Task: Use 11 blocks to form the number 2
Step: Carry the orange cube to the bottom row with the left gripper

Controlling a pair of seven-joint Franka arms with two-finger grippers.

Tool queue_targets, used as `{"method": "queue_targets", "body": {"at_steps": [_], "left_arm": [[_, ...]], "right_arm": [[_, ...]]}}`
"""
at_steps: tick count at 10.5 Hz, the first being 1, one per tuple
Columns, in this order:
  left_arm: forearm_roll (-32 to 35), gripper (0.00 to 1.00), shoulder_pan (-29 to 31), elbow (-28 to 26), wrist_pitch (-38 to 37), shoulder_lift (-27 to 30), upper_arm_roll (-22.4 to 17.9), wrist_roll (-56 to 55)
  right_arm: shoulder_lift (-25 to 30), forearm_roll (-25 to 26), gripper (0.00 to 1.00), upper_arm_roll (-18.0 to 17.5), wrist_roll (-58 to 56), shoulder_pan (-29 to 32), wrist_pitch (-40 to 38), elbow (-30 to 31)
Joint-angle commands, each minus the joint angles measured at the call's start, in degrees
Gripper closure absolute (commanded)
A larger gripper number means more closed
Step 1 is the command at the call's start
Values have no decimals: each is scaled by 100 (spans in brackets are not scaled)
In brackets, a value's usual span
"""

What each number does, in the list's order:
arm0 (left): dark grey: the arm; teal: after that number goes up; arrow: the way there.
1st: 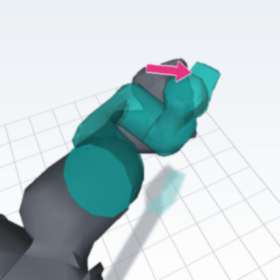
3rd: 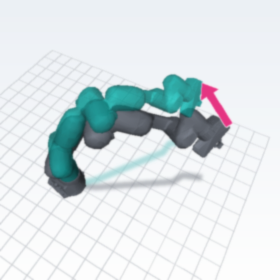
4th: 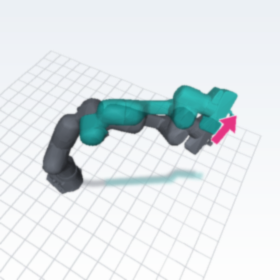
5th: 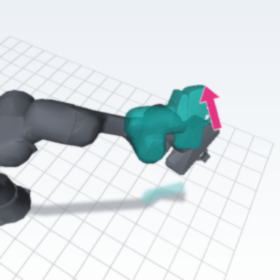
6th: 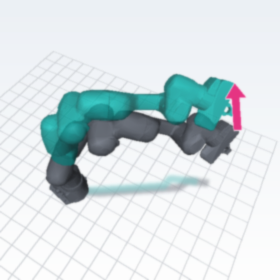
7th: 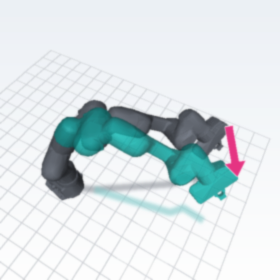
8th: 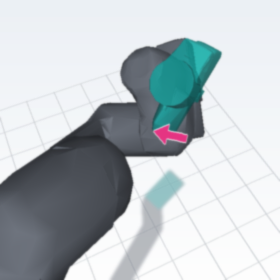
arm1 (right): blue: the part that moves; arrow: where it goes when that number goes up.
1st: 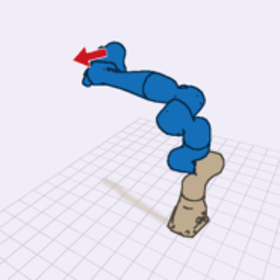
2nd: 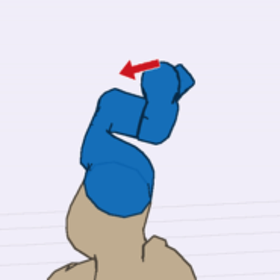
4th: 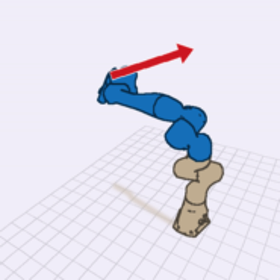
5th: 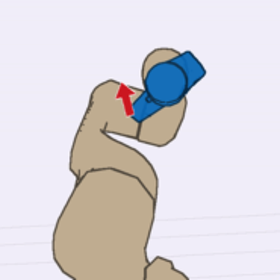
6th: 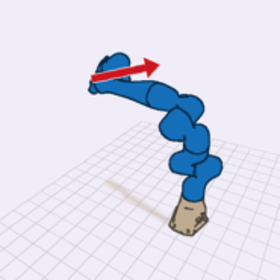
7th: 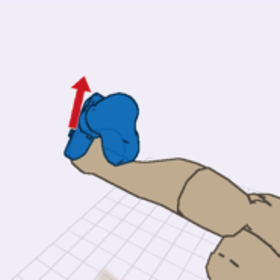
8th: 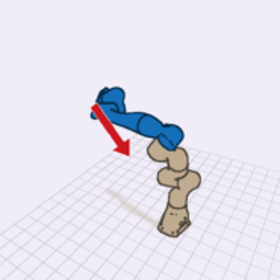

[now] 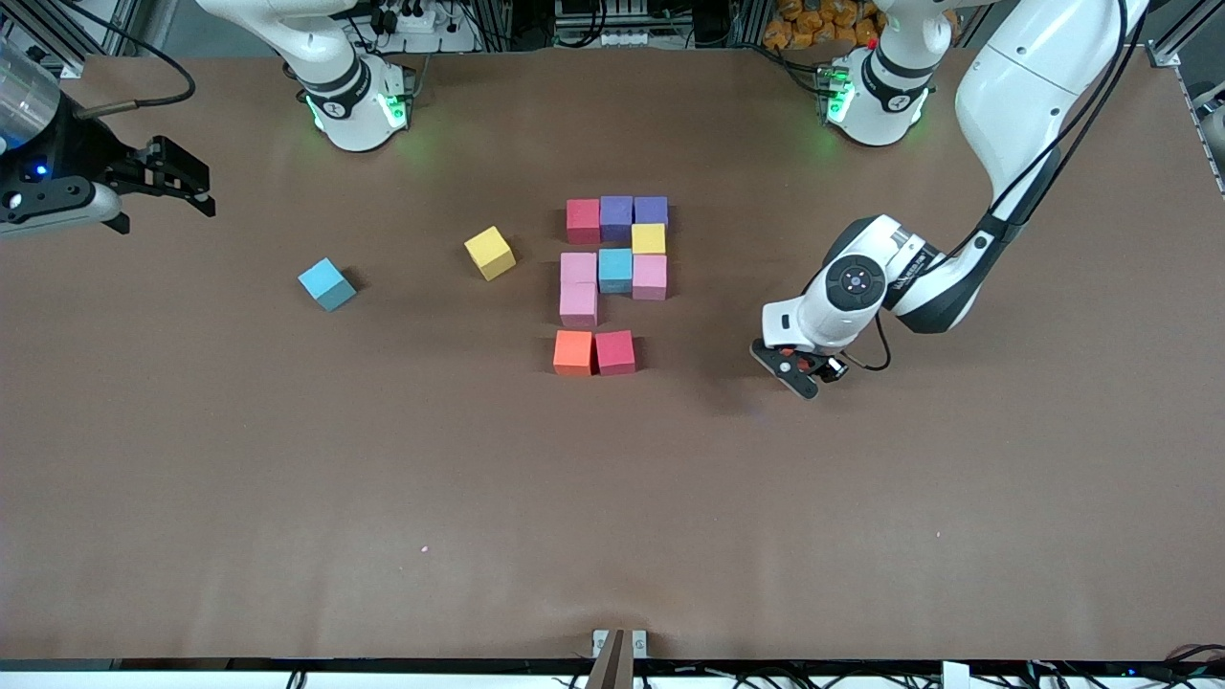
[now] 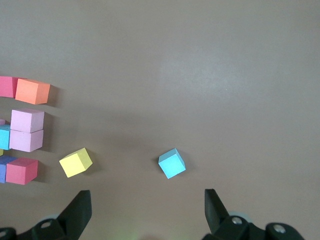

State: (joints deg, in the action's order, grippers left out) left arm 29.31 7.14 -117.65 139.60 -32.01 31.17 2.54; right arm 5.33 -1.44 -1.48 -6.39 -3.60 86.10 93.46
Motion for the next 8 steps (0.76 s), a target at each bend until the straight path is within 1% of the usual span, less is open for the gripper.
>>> {"method": "queue_targets", "body": {"at_steps": [1,2,3,4,5,7,8], "left_arm": [[441,69,-395,363,-3,-7,3,80],[714,69,-537,600,-29,-94,3,159],[760,69,-608,786,-38,-199,12,290],[743,71,-826,1022,-99,-288,20,526],[717,74,-1046,1321,-404,-402,20,668],[621,73,-1450,2093,-906,-709,20,1176],[551,72,-1652,2314,-1056,-806,20,1275]], "right_arm": [[-15,12,0,-36,-108,70,-41,-56],[-15,12,0,-36,-108,70,-50,-48],[-24,3,0,-36,-108,70,-41,-39],[-32,12,0,-36,-108,70,-41,-48],[-41,12,0,-36,-108,70,-41,-39],[-41,12,0,-45,-108,61,-32,-39],[-50,12,0,-36,-108,61,-23,-39]]}}
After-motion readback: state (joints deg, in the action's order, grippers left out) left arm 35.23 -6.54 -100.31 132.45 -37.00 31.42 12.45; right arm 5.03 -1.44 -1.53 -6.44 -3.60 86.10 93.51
